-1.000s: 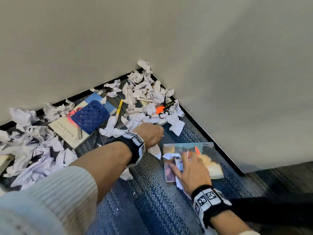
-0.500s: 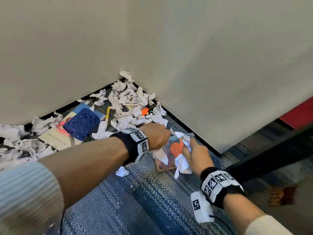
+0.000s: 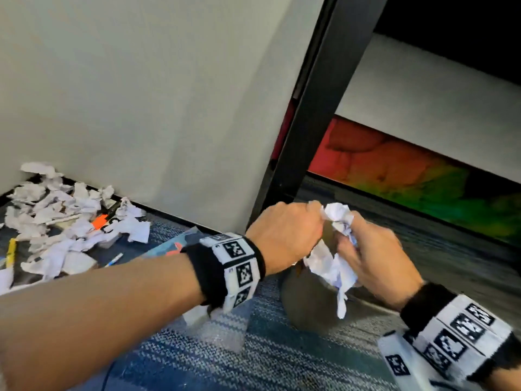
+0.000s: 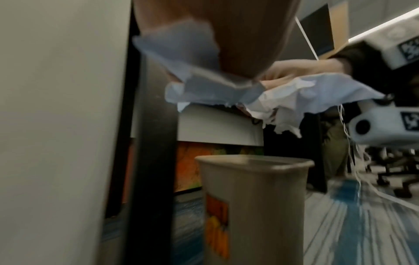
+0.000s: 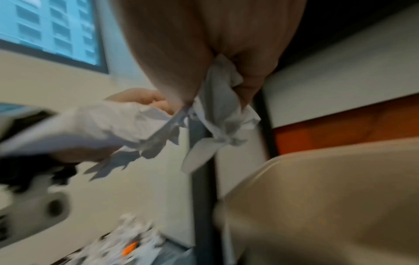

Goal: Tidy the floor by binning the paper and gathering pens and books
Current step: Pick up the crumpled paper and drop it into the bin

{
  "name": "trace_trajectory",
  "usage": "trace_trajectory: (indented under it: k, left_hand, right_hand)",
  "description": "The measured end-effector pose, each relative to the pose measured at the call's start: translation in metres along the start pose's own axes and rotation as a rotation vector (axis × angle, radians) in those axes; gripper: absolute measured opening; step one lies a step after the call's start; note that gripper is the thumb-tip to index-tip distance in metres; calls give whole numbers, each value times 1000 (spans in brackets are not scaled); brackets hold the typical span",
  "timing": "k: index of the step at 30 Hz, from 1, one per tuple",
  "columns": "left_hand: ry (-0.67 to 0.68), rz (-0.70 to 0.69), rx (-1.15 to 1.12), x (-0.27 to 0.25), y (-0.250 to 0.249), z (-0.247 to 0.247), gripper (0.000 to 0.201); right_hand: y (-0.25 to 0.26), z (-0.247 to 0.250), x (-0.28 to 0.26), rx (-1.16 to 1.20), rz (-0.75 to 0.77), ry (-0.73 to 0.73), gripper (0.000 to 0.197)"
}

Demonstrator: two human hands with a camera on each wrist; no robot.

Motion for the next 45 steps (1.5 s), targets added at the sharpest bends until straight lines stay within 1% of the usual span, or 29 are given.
trace_trajectory:
  k: [1,3,6,8,9,10,11,12,13,14,16,18,19,20,21,22,23,25,26,28,29,31,36,39,41,43,45]
  left_hand:
    - [-45,33,-39,14,-8,-5,15]
    - [-63,94,-53,41,-22,-27,14]
    - [-46,161,-37,72,-36,-63,16]
    - [-44,166,-36,84,-43,-83,18]
    - [-8,161,-54,88,-43,-95,20]
    - [65,174,-74,92,-43,-111,24]
    - [150,222,-114,93,-37,-125,30]
    - [227,310,-175,93,-29,-136,36]
    - [280,393,-239,91,-21,-143,41]
    - [302,439,-288,90,-15,-147,44]
    - [291,437,-357,93,-14,-145,40]
    - [233,404,-350,96,-11,-135,34]
    - [186,377,-295,96,-9,-126,32]
    - [127,350,-202,96,-7,-117,29]
    - [71,337,-70,93,-6,-107,24]
    - [41,353,87,88,-5,-98,23]
    - [59,392,226,81,-3,-93,28]
    - [209,504,374,64,9,-94,43]
    - [283,532,384,56,15,-100,45]
    - [389,556,322,42,24,-109,37]
    - [410,566,274,38,27,-110,33]
    - [398,599,223,31,35,-104,30]
    - [385,753,197,-2,62,-75,33]
    - [358,787,144,-15,63,-69,37]
    - [333,816,87,-18,63,-65,41]
    - [289,844,-2,-20,67,-58,37]
    - [280,853,-112,-23,74,-49,34]
  right_hand:
    - [-22,8,0,-54,-36,-37,11]
    - [-66,10,3,-175,-94,-73,11]
    - [-116,-11,10,-233,-158,-1,16]
    - [-134,-34,16,-184,-137,81,22]
    - [-138,-47,18,-144,-108,138,28]
    - [-142,-61,17,-109,-80,218,35]
    - [-145,-74,16,-96,-55,300,42]
    - [-150,-84,12,-103,-45,386,48]
    - [-154,-91,9,-116,-37,446,50]
    - [-156,-92,6,-118,-29,478,50]
    - [-158,-86,5,-88,-6,465,41]
    - [-157,-74,9,-68,27,399,30]
    - [-158,-67,12,-69,33,369,29]
    - [-160,-61,15,-77,34,344,31]
    - [-161,-55,18,-82,43,319,35]
    - [-159,-49,22,-88,67,304,35]
    - [-157,-45,24,-96,97,293,31]
    - [-151,-44,27,-133,164,344,24]
    - [-148,-47,27,-153,187,388,25]
    - [-137,-51,28,-193,226,440,34]
    - [-131,-52,30,-208,244,439,37]
    - [-115,-49,37,-210,277,402,34]
    - [-53,-43,54,-151,424,326,29]
    - [-16,-39,62,-154,500,286,27]
    - [8,-32,65,-152,544,250,26]
    - [32,-25,66,-167,586,229,26]
    - [55,-15,67,-185,615,188,27]
Point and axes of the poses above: each hand's wrist, its own x-axis towards the middle knuckle, its own z-axis out of the back of the hand, y = z × x, the point moved 9 cm from there along x, towards the middle knuckle, and after that the axes turned 8 degrees about -x, right-handed, at the moved point
